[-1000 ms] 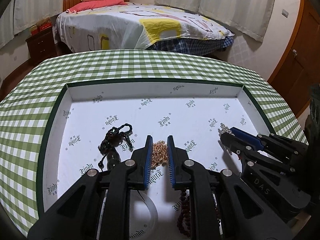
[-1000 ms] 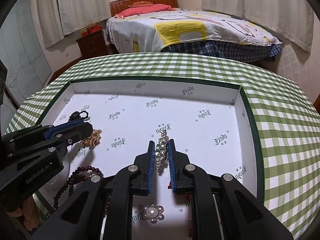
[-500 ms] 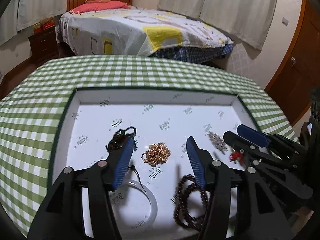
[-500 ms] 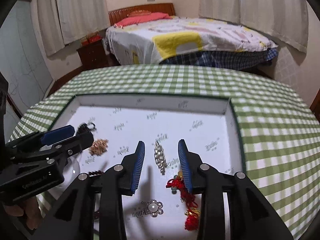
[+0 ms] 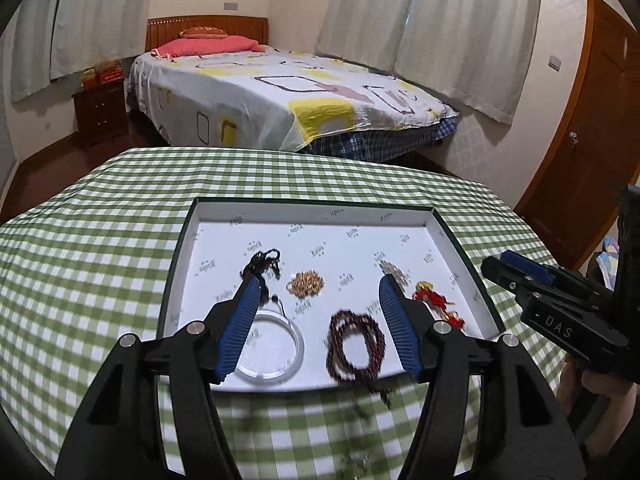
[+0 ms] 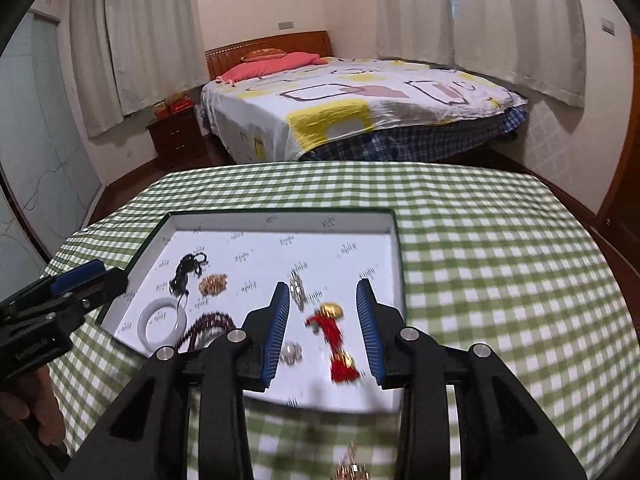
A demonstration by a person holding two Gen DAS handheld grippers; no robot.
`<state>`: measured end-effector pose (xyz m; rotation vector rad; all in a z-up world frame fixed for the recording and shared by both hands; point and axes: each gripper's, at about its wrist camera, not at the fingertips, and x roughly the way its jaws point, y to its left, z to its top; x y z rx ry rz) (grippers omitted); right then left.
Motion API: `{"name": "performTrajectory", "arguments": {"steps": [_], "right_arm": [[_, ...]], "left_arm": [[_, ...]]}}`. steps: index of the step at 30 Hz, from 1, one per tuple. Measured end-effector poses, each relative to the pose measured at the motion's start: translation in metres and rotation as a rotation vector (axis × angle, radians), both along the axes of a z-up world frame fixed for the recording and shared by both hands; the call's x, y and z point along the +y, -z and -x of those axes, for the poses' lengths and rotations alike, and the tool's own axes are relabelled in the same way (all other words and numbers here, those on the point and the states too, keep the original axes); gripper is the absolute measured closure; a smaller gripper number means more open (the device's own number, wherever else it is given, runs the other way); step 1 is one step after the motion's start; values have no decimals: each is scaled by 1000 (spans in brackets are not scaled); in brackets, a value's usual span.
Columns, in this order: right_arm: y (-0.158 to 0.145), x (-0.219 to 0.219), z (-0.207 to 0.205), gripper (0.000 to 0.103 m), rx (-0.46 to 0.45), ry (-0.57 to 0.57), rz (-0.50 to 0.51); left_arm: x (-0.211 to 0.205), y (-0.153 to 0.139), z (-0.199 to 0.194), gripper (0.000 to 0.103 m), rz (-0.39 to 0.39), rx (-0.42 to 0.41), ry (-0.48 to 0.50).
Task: Organize jewelry
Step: 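Open the left tool to drop the chain while the right tool releases the brooch, then withdraw both tools and move them toward the pearl ring and pearl flower brooch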
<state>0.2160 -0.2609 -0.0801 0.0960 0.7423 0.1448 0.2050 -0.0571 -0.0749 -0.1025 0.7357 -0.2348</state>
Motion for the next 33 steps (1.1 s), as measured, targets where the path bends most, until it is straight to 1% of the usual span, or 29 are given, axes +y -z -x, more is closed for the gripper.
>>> {"name": "performTrajectory", "arguments": {"steps": [3, 7, 12, 18, 21, 22, 23, 25, 33], "right_arm": [[5, -4, 14, 68, 9, 15, -1], [11, -4, 31, 68, 21, 21, 25], [18, -8, 54, 68, 37, 31, 21], [27, -7, 78, 68, 51, 36, 35], [33, -8, 87, 68, 59, 42, 45], [34, -9, 88, 66, 63, 43, 42], [35, -9, 89, 58, 65, 46, 41], [37, -9, 94, 54, 62, 54, 44], [53, -11, 94, 54, 97, 58, 49]], "left_arm": [[1, -1, 14, 42, 2, -3, -6], [5, -1, 31, 42, 6, -6, -20], [9, 3, 52, 41, 5, 1, -29], [10, 9, 74, 40, -27, 1, -36], [13, 14, 87, 36, -32, 7, -47], [15, 15, 90, 36, -33, 10, -50], [16, 17, 93, 36, -36, 15, -52], [18, 20, 99, 36, -42, 22, -58], [26, 34, 111, 35, -57, 54, -78]]}}
